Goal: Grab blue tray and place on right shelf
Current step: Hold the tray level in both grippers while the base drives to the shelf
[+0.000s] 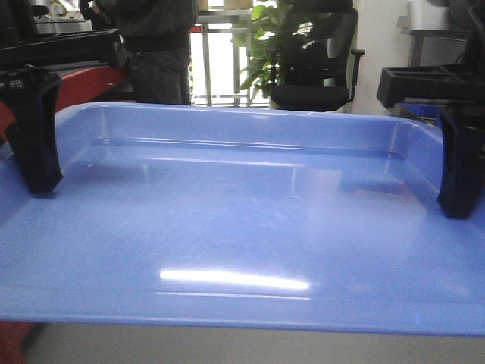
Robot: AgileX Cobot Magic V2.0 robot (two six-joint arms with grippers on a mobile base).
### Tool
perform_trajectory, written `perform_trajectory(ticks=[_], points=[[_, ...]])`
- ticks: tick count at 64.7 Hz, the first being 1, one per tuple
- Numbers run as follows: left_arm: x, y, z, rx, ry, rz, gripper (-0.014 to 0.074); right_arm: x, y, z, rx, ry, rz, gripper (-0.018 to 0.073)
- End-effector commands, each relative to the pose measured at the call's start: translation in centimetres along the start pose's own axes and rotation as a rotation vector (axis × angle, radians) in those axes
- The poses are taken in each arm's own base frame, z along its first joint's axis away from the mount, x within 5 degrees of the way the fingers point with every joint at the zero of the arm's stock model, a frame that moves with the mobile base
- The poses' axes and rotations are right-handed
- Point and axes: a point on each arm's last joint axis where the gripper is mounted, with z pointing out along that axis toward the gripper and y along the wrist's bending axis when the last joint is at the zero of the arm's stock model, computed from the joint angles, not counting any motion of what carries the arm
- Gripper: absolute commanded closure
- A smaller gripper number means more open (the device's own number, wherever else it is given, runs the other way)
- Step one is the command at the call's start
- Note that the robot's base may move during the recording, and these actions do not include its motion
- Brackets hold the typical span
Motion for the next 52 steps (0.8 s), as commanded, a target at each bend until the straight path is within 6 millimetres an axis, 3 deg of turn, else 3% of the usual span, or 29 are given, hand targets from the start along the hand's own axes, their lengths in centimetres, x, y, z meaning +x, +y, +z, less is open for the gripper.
perform_trajectory(ticks=[1,52], points=[[0.06,-0.82,-1.87,0.088,-0.052,-0.022,0.0613,-0.29,0.6,-1.75,-0.074,-0.07,0.012,0.0443],[0.06,-0.82,-1.87,0.088,-0.052,-0.022,0.0614,-0.3,0.61,-1.75,-0.075,-0.071,0.012,0.0443]])
